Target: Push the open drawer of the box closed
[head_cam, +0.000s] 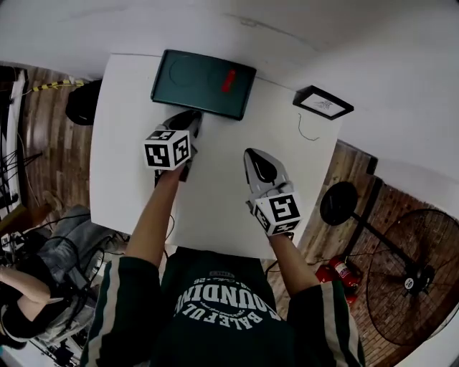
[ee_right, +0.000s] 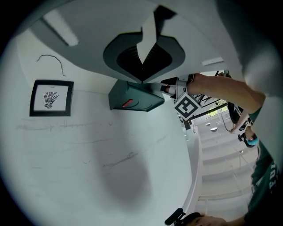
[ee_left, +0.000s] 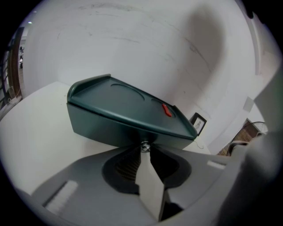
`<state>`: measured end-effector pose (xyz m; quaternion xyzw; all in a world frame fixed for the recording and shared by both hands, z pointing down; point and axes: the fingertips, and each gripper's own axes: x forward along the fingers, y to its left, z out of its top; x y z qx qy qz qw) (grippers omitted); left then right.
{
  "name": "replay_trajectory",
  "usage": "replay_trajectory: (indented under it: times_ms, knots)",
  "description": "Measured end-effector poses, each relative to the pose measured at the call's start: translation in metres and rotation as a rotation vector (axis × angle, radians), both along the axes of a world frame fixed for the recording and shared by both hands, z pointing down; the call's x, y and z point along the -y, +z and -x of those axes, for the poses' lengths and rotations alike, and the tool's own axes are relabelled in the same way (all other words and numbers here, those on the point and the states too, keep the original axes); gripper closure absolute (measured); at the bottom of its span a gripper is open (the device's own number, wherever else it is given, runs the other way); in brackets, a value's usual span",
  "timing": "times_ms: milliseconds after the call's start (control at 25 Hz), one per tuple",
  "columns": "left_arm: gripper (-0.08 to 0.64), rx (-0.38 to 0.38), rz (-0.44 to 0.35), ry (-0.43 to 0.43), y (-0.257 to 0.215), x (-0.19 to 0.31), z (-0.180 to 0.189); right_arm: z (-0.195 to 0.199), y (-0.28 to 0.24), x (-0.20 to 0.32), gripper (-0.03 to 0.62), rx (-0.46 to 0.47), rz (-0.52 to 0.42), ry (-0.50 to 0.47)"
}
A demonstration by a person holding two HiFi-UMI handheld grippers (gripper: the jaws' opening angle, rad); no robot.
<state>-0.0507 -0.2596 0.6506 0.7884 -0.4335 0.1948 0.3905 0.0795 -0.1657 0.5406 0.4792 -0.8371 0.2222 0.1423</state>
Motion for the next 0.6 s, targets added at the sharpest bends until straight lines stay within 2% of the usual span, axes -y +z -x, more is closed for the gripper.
replay_trajectory:
  times_ms: [200,600]
  knots:
    - [0.437,0.0,0.003,-0.008,0.0,0.004,-0.001,-0.005,0.0,-0.001,0.591,0.0,0.002,0.012]
    - [0.436,0.011,-0.043,0.022,-0.016,-0.005,0.004,-0.004,-0.008,-0.006,0.591,-0.007,-0.011,0.025]
